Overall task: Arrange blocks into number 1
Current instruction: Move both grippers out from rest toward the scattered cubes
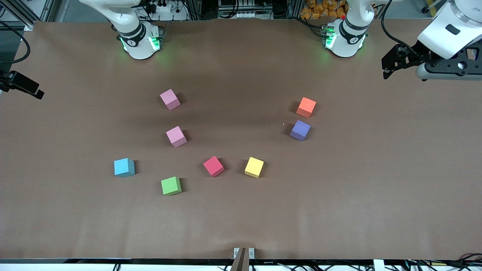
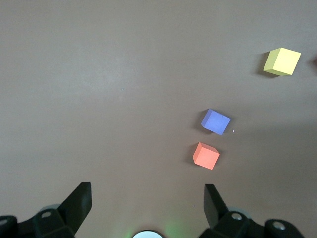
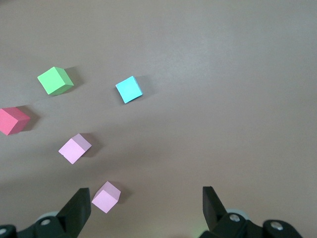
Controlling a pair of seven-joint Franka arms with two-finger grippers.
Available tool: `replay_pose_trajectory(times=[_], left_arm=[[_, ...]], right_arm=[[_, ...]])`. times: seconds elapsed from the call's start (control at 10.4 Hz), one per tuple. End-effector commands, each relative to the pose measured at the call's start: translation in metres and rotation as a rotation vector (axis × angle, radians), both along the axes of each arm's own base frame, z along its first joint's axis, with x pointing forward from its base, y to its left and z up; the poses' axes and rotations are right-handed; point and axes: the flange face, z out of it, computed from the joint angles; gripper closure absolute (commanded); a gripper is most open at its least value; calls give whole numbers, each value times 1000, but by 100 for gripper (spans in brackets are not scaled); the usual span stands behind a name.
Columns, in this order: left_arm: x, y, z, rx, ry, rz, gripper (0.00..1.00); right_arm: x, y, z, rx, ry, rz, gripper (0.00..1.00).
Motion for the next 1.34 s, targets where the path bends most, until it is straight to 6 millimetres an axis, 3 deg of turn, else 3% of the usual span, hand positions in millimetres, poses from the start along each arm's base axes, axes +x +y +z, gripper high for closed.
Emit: replay_pose_trajectory(times=[0.0, 0.29, 0.48, 0.67, 0.86, 1.15, 1.25], left_arm=[[-6, 3, 6, -16, 9, -32, 0], [1, 0, -6, -6, 30, -23, 0], [17, -11, -44, -5, 99, 12, 0], [26, -36, -98, 5, 141, -7, 0], [24, -51, -142, 8, 150, -30, 0], [20, -78, -201, 11, 141, 12, 0], [14, -84, -218, 14, 146, 13, 0]], right_arm=[[0, 4, 5, -14, -8, 33, 0], [2, 5, 6, -16, -24, 84, 0], [2, 12, 4, -15, -21, 96, 0], [5, 19, -6, -7, -7, 108, 0], [19, 40, -49, -8, -35, 148, 0], [27, 91, -134, -4, -65, 244, 0], [24, 120, -164, -3, -52, 312, 0]])
